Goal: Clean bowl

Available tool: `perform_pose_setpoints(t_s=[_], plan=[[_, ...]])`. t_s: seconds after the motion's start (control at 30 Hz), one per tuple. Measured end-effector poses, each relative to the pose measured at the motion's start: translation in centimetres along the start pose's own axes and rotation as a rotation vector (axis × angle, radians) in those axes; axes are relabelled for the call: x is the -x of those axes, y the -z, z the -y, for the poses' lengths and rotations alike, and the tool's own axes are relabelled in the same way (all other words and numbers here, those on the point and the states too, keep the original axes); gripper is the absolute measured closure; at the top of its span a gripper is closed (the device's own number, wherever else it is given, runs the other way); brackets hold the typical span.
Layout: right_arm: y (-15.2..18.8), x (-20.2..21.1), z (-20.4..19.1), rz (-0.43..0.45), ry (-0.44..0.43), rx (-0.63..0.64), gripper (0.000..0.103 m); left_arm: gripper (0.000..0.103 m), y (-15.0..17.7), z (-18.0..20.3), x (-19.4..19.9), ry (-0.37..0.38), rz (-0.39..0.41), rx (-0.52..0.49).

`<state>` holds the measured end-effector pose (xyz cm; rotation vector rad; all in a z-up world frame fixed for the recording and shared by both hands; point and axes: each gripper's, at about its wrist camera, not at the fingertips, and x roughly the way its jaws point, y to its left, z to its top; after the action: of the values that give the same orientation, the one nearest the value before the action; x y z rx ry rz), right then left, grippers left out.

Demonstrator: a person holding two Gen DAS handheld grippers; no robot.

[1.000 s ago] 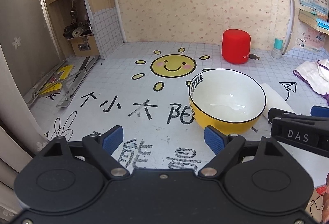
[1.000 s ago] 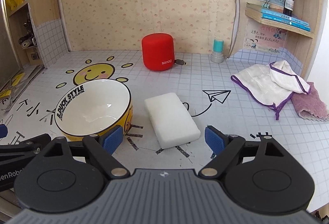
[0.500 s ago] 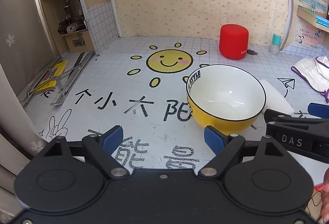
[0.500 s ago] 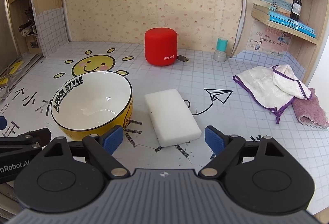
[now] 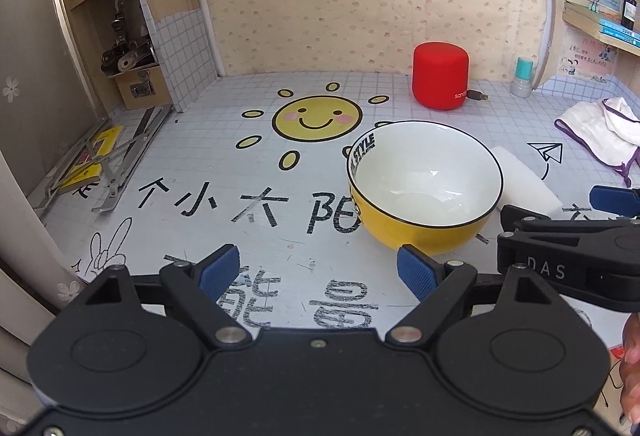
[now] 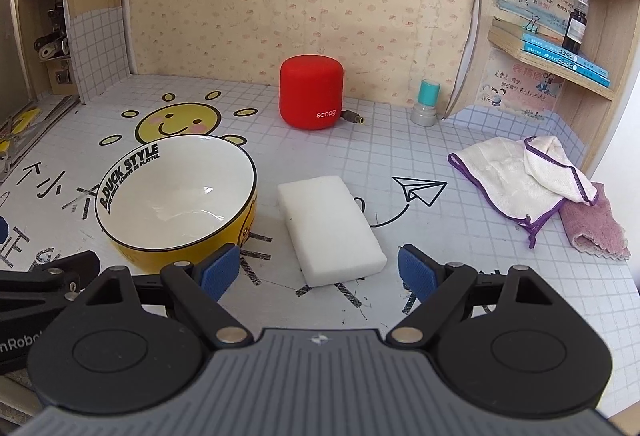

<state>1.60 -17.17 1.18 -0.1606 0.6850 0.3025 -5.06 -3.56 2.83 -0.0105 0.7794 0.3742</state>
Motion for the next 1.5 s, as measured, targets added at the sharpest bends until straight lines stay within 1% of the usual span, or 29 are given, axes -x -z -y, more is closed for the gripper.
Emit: perform_pose_setpoints(t_s=[0.13,0.5,0.87,1.0,1.13,1.23,1.4,1.5], plan=[[0.0,-0.2,0.1,-0.012,-0.019,-0.011,0.016,0.016,0.1,0.1,0.1,-0.001,0.002,-0.001],[-0.1,-0.3,-0.2,-0.024,-0.032,-0.027,0.016,0.016,0.0,-0.1,0.0,0.005,0.008,0.013],[-0.3,-0.4,-0.3,-0.015,0.003,-0.025,0.016,0.016,-0.1,-0.1,-0.2,0.021,0.008,0.019],[-0.3,-0.5,0.1,-0.015,-0.001,-0.071,0.016,0.016,0.0,-0.3,-0.3,0.021,0.002,0.028],[-0.1,-0.2,0.6,0.012,-0.010,-0.109,0.016,0.016,-0.1,-0.5,-0.6,0.024,-0.023,0.046],[-0.1,-0.1,0.8,0.003,-0.026,-0.123,0.016,0.016,0.0,-0.5,-0.7,0.025,-0.028,0.049],[-0.4,-0.4,0.5,-0.044,-0.031,-0.111,0.016,0.016,0.2,-0.4,-0.3,0.039,-0.019,0.040],[-0.5,-0.2,-0.1,-0.037,0.000,-0.061,0.016,0.016,0.3,-0.2,-0.3,0.035,-0.015,0.030]])
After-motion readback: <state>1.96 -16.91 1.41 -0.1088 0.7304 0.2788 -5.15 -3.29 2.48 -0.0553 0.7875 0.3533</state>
